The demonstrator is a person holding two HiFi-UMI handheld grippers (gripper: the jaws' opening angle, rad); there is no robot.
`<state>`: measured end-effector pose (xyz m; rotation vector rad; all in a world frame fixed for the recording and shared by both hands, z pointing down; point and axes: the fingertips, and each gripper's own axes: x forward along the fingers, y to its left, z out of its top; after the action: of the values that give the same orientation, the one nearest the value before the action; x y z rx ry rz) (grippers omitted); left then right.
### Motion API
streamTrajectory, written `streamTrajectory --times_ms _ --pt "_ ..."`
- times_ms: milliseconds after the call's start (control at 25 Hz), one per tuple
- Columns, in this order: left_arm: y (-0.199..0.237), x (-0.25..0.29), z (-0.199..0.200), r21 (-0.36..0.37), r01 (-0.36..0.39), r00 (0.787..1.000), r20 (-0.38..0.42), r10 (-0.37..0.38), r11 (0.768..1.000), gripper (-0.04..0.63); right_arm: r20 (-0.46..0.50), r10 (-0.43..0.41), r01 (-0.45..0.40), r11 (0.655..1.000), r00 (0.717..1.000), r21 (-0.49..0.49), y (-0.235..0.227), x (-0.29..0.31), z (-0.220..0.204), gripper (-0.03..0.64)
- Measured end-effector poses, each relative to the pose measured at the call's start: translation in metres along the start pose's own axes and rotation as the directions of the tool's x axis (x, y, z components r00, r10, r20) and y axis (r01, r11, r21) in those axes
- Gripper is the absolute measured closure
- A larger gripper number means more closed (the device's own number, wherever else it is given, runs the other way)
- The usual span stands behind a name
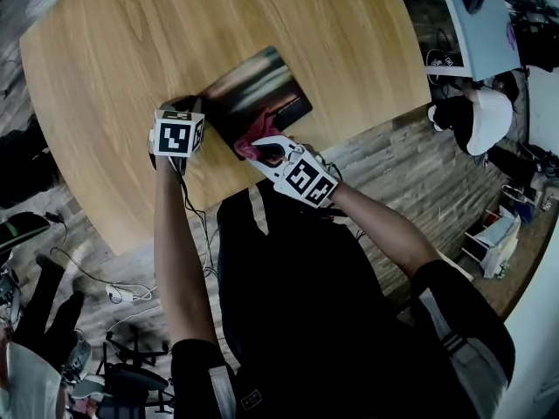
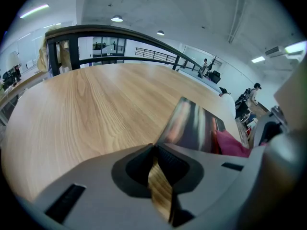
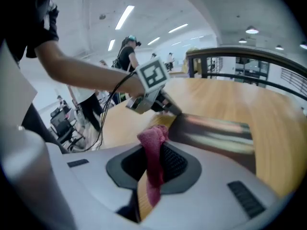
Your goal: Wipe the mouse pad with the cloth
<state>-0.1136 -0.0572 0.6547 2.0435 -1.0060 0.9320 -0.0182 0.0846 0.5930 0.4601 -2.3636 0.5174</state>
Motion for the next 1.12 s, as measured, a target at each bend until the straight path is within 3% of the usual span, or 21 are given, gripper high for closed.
streamTrajectory --times_ms 160,320,400,520,640,840,1120 --pt "0.000 -0.001 0.000 -0.010 -0.016 1.000 0.000 0.016 1.000 0.546 0.161 -0.151 0.128 0.981 0.975 0.149 -0.055 -0.028 0.048 0.551" --pt "0.000 -0.002 -0.001 -0.024 -0.033 0.999 -0.009 0.032 0.999 0.546 0.230 -0.316 0.230 0.914 0.921 0.334 -0.119 -0.058 0.077 0.551" --pt "0.000 -0.002 -0.002 -0.036 -0.041 0.999 -0.012 0.041 0.999 0.546 0.234 -0.395 0.290 0.878 0.888 0.381 -0.149 -0.073 0.084 0.551" --pt "0.000 -0.001 -0.001 -0.049 -0.054 0.998 -0.017 0.053 0.997 0.546 0.217 -0.490 0.396 0.843 0.845 0.364 -0.186 -0.087 0.091 0.551" --pt "0.000 -0.001 -0.002 -0.064 -0.068 0.997 -0.028 0.066 0.996 0.546 0.154 -0.555 0.505 0.820 0.818 0.269 -0.215 -0.083 0.085 0.551" --pt "-0.001 -0.003 0.000 -0.079 -0.098 0.995 -0.028 0.096 0.992 0.546 -0.011 -0.558 0.550 0.813 0.829 0.193 -0.241 -0.043 0.049 0.551" --pt "-0.003 -0.004 0.001 -0.113 -0.116 0.993 -0.037 0.113 0.987 0.546 -0.126 -0.446 0.459 0.882 0.886 0.104 -0.236 0.014 0.031 0.551"
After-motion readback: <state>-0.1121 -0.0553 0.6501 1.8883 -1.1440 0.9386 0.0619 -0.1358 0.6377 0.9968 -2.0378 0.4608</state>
